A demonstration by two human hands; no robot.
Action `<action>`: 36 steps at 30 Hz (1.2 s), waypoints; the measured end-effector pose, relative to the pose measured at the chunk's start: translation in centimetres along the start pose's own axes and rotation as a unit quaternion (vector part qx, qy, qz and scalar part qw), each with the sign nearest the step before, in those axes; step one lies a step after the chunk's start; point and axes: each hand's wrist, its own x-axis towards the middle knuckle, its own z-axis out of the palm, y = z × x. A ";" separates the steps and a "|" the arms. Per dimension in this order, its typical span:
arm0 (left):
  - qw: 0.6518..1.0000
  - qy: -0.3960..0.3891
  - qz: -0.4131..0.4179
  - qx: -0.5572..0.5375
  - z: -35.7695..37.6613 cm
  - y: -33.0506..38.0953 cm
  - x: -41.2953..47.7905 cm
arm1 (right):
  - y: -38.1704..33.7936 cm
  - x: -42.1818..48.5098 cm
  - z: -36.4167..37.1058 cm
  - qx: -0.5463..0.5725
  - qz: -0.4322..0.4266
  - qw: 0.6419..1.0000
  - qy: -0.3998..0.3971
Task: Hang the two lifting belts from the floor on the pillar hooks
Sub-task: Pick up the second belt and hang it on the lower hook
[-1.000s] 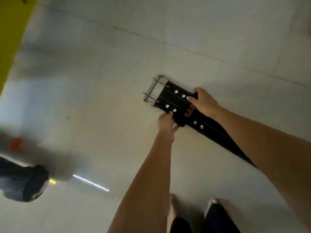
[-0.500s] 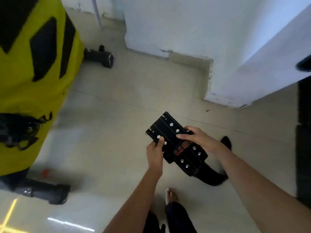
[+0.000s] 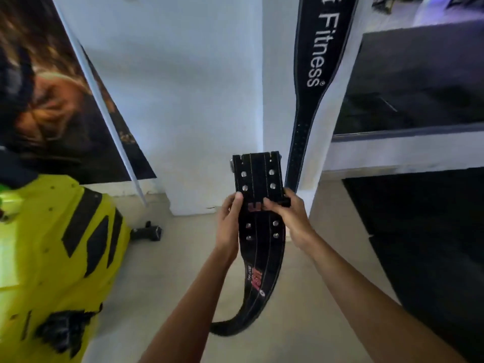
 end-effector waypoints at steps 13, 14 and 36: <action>0.992 -0.058 0.033 0.111 3.0 4.9 -8.8 | -13.1 -3.0 -3.7 0.098 -0.099 0.990 -0.025; 0.992 -0.057 0.042 0.103 3.2 5.8 -8.6 | -13.5 -3.2 -3.7 0.083 -0.109 0.990 -0.036; 0.984 -0.063 0.128 -0.104 9.5 16.4 -6.2 | -12.1 -8.9 -7.7 0.021 -0.190 0.981 0.010</action>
